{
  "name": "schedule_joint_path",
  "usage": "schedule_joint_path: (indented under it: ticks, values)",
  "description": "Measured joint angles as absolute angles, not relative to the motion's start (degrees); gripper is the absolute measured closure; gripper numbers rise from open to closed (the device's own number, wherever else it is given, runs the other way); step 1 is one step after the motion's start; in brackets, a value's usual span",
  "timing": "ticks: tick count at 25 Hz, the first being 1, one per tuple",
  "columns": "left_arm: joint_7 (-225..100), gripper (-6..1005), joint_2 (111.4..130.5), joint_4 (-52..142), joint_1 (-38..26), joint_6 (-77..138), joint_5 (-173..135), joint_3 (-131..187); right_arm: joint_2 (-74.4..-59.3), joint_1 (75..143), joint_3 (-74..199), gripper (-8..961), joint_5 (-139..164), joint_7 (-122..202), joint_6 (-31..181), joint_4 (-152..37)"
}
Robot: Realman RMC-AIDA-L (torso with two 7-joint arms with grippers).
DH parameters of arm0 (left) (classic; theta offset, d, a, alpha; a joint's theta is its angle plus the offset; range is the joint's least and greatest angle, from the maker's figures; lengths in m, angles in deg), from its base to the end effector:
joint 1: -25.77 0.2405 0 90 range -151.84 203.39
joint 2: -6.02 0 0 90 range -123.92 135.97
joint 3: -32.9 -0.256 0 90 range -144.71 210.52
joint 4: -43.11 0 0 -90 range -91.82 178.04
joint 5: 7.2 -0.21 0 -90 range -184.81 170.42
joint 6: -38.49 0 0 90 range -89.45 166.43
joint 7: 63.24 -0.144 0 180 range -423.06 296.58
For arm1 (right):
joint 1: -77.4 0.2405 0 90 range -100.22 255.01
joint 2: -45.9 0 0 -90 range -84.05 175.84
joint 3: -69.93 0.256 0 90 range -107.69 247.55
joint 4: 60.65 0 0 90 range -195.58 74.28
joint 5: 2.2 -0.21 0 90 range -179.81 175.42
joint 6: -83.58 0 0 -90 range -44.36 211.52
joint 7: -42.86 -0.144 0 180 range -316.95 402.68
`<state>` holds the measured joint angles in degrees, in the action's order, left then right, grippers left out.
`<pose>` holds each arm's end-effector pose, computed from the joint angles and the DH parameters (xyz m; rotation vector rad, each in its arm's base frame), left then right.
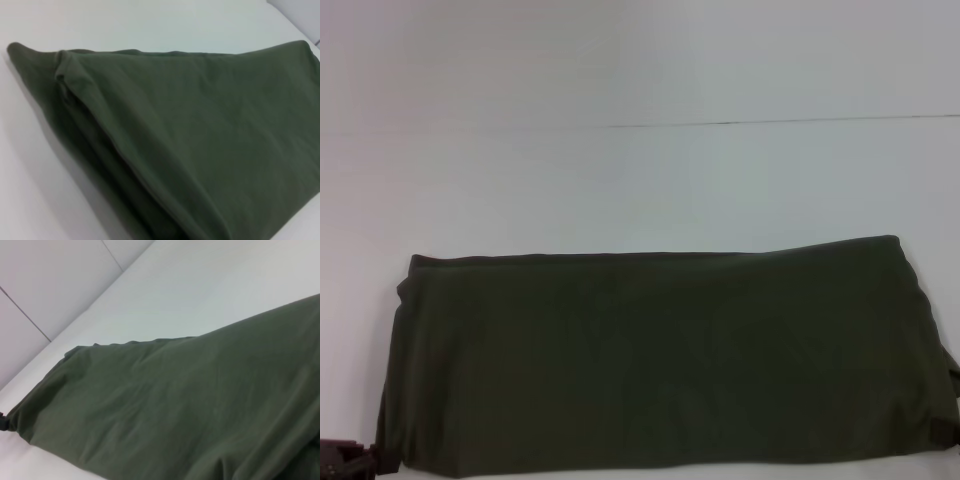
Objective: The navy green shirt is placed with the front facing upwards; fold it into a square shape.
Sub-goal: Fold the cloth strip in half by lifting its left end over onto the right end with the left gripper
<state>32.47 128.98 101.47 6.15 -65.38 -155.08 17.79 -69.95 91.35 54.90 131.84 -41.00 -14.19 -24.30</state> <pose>-0.3563 0.2273 0.0507 -2.5090 -1.3360 -0.2864 0.3853 0.2066 0.0411 -2.4052 1.2786 0.6014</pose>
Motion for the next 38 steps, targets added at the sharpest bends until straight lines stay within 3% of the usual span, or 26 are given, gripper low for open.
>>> schedule_joint_path:
  ticks: [12,25,26,30,38]
  values:
    - [33.3,905,128.88,100.5,4.6,-64.1,-155.1,17.0,-70.57,92.5,54.9,904,131.9,-40.8,-12.4,-24.8]
    - [35.8,809,128.6,99.6,4.0,-62.7,-156.9,15.8,-69.77,92.6,55.9,872,131.8,-40.2,-12.6,-25.2]
    - [36.6,802,128.58,99.6,4.0,-62.0,-156.9,16.1,-69.77,92.6,56.6,829,131.6,-40.2,-12.4,-25.2]
    - [38.5,588,128.01,99.8,3.6,-59.8,-156.0,20.3,-69.76,92.7,59.3,659,131.2,-40.1,-12.3,-24.7]
    - [40.7,396,127.06,99.9,2.5,-59.3,-153.1,24.7,-68.95,94.0,62.0,476,130.5,-40.0,-12.6,-24.4]
